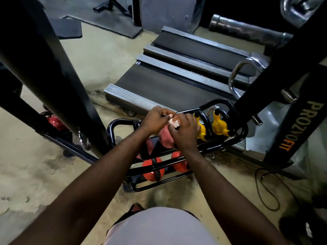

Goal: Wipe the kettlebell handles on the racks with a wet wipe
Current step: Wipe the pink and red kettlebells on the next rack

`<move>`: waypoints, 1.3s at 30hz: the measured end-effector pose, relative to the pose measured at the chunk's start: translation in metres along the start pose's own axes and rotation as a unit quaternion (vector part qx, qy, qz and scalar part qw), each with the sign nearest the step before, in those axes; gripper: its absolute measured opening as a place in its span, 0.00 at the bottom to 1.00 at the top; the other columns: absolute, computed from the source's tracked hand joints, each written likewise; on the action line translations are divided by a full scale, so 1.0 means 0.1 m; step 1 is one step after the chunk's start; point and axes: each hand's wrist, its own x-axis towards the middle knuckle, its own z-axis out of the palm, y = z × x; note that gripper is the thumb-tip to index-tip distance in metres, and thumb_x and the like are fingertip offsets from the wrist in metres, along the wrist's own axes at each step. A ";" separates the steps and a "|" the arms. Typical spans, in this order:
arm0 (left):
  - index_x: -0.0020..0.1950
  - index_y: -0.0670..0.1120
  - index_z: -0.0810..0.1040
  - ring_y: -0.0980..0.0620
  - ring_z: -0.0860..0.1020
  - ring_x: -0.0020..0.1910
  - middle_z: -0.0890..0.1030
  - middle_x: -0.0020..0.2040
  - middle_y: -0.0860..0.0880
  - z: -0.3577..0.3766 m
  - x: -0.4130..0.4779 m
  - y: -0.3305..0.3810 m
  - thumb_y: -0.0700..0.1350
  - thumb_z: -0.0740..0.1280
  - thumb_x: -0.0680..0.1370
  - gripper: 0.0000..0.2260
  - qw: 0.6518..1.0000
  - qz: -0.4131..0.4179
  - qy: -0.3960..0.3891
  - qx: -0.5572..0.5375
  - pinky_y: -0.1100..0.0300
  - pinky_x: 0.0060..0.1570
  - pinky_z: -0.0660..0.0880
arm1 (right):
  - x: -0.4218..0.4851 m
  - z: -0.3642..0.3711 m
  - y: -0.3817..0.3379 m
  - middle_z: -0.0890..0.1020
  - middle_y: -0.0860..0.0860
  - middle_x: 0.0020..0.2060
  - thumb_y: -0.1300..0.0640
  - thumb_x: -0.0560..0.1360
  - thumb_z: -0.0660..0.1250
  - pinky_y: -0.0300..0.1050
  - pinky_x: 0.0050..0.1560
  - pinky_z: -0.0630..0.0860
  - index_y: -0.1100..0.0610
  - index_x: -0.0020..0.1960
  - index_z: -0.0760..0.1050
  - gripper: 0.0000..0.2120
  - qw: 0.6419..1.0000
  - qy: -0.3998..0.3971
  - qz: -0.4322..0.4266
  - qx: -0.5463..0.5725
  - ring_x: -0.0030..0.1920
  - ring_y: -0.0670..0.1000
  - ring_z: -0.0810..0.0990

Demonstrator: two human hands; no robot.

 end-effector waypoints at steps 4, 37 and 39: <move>0.53 0.47 0.86 0.50 0.80 0.51 0.80 0.42 0.57 -0.05 0.08 -0.04 0.42 0.68 0.78 0.08 1.000 0.003 0.004 -0.017 0.61 0.50 0.75 | -0.22 -0.07 0.15 0.80 0.46 0.38 0.46 0.75 0.69 0.56 0.46 0.78 0.49 0.42 0.74 0.09 0.957 -0.035 0.150 0.247 0.41 0.49 0.80; 0.61 0.49 0.82 0.48 0.75 0.63 0.78 0.64 0.48 0.35 -0.76 -0.06 0.53 0.69 0.77 0.15 0.957 0.168 0.072 0.224 0.50 0.62 0.72 | 1.21 0.10 -0.06 0.80 0.49 0.31 0.53 0.71 0.76 0.46 0.39 0.76 0.55 0.38 0.79 0.09 0.931 -0.353 0.049 0.079 0.34 0.48 0.77; 0.60 0.49 0.82 0.47 0.76 0.62 0.79 0.62 0.48 0.38 -0.77 -0.05 0.52 0.69 0.76 0.15 0.956 0.174 0.064 0.229 0.49 0.60 0.73 | 1.23 0.04 -0.16 0.81 0.51 0.36 0.52 0.71 0.74 0.42 0.39 0.72 0.54 0.41 0.81 0.05 0.915 -0.397 -0.050 -0.053 0.39 0.50 0.78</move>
